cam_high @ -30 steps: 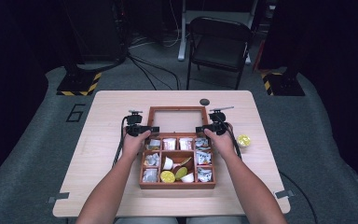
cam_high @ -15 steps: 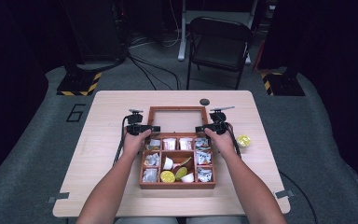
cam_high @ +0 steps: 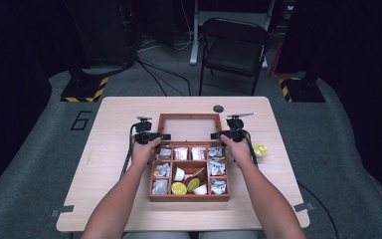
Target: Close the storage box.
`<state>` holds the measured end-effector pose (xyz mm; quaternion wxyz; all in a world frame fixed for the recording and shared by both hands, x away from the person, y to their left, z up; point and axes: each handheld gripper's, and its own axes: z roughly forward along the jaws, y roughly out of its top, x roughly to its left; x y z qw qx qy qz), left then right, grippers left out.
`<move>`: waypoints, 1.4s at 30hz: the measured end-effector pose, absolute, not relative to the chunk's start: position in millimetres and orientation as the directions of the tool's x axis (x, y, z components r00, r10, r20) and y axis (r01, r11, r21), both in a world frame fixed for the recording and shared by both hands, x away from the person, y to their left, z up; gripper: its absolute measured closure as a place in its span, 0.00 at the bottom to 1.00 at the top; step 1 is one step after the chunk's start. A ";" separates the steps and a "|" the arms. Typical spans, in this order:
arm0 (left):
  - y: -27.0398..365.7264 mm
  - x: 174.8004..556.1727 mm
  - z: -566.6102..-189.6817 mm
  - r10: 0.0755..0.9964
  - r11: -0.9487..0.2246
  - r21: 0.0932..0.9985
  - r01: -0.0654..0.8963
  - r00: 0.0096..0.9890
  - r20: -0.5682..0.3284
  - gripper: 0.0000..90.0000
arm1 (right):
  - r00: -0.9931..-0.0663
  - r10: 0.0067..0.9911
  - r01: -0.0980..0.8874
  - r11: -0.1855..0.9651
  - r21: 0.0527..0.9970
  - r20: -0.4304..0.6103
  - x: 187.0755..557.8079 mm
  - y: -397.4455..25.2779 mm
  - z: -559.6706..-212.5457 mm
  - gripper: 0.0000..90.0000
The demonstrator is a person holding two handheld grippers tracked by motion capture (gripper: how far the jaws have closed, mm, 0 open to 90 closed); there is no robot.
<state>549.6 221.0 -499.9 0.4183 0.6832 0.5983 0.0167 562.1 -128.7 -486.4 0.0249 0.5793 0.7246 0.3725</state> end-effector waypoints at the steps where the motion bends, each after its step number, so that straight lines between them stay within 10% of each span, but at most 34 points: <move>1: 221.0 549.7 -499.9 0.831 0.066 0.592 0.803 0.284 -0.478 0.34 | -0.323 0.863 0.826 0.056 0.560 0.390 562.4 -128.2 -487.7 0.38; 20: 220.4 550.0 -499.5 0.836 0.061 0.596 0.801 0.285 -0.469 0.33 | -0.308 0.863 0.836 0.044 0.547 0.401 563.2 -123.7 -488.6 0.34; 42: 223.4 522.8 -456.1 0.852 0.018 0.750 0.662 0.383 -0.358 0.46 | -0.385 0.873 0.713 0.075 0.698 0.299 532.2 -128.0 -442.0 0.52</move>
